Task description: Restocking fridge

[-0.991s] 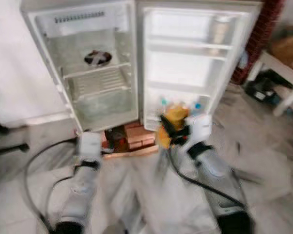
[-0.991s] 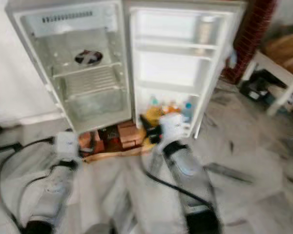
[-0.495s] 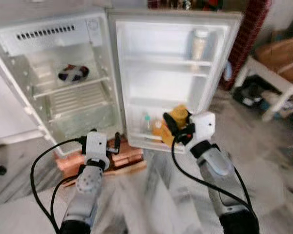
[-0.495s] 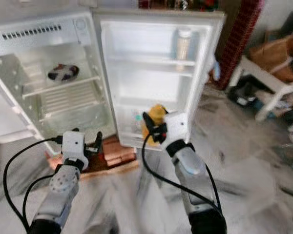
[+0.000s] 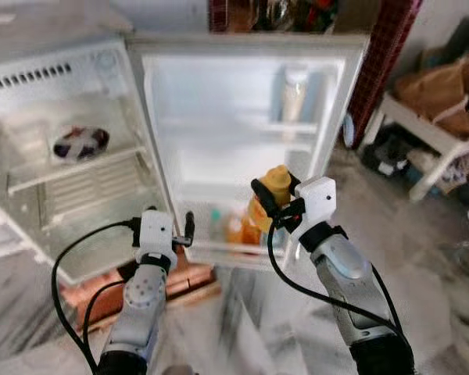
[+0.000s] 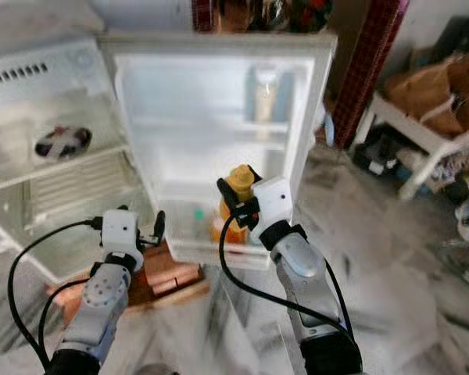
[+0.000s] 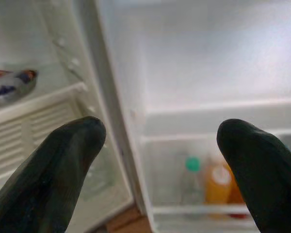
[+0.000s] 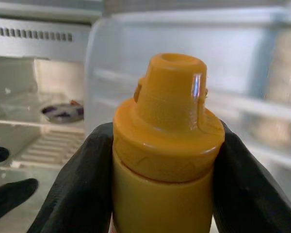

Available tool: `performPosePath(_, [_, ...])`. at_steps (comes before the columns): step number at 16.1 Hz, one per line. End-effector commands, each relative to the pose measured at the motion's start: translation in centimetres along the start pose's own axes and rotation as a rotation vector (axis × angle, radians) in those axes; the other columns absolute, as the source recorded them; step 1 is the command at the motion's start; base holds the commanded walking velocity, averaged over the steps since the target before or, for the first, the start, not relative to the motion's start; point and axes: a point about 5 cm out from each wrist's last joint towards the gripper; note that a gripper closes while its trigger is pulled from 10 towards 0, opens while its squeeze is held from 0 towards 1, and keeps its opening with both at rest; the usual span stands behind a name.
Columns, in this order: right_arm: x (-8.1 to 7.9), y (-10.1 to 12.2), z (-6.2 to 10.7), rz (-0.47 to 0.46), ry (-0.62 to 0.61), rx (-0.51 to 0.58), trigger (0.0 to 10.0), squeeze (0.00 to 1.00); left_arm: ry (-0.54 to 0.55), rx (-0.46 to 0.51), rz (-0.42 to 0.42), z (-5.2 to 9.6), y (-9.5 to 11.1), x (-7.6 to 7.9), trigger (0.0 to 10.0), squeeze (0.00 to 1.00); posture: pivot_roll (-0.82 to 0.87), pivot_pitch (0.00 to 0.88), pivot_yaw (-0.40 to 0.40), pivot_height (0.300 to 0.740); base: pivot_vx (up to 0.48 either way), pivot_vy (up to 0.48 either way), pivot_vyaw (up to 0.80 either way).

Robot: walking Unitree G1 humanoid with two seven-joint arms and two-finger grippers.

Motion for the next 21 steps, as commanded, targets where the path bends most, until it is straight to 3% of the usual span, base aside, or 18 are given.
performPosePath(1, [-2.0,1.1,-1.0,0.024,0.121,0.045,10.0,0.00,0.046,-0.035,-0.004,0.3,-0.6,-1.1,10.0,0.00,0.11,0.043,-0.006,0.740,0.000,0.000,0.00])
performPosePath(4, [-3.3,2.0,-1.7,0.021,0.243,0.076,10.0,0.00,0.035,-0.057,-0.020,0.7,-1.1,-1.0,10.0,0.00,0.11,0.053,-0.005,0.740,0.000,0.000,0.00])
performPosePath(5, [-3.5,3.2,-2.6,0.032,0.270,0.128,10.0,0.00,0.033,-0.059,-0.019,0.7,-1.2,-1.0,10.0,0.00,0.11,0.050,-0.005,0.740,0.000,0.000,0.00])
performPosePath(7, [-3.0,6.7,-5.6,0.115,0.252,0.262,10.0,0.00,0.021,-0.062,-0.018,0.6,-1.1,-0.6,10.0,0.00,0.12,0.049,-0.005,0.740,0.000,0.000,0.00])
performPosePath(11, [-0.9,10.4,-8.2,0.220,0.126,0.385,10.0,0.00,0.015,-0.063,-0.018,0.7,-1.1,-0.3,10.0,0.00,0.13,0.052,-0.011,0.740,0.000,0.000,0.20])
performPosePath(13, [0.0,11.0,-8.7,0.251,0.068,0.400,10.0,0.00,0.017,-0.068,-0.020,0.9,-1.2,-0.3,10.0,0.00,0.13,0.053,-0.013,0.740,0.000,0.000,0.66])
performPosePath(16, [1.0,11.0,-9.2,0.387,0.001,0.399,10.0,0.00,0.014,-0.068,-0.021,1.0,-1.1,-0.2,10.0,0.00,0.13,0.057,-0.012,0.740,0.000,0.000,0.16])
performPosePath(17, [2.2,10.8,-9.8,0.502,-0.085,0.388,10.0,0.00,0.011,-0.064,-0.023,1.0,-1.1,0.0,10.0,0.00,0.14,0.062,-0.014,0.740,0.000,0.000,0.00])
performPosePath(19, [3.0,10.9,-10.1,0.575,-0.145,0.379,10.0,0.00,0.011,-0.062,-0.023,1.0,-1.0,0.0,10.0,0.00,0.14,0.063,-0.015,0.740,0.000,0.000,0.00])
performPosePath(21, [4.0,10.0,-10.8,0.591,-0.187,0.289,10.0,0.00,0.013,-0.062,-0.024,1.1,-1.0,0.0,10.0,0.00,0.15,0.068,-0.022,0.740,0.000,0.000,0.00])
Point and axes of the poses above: a point about 5 cm out from each wrist's last joint towards the gripper, its own z axis pointing back from the gripper into the wrist, its own y axis along the axis of the wrist's last joint, x = y × z, and after that the axes turned 6 degrees about -z, right-handed
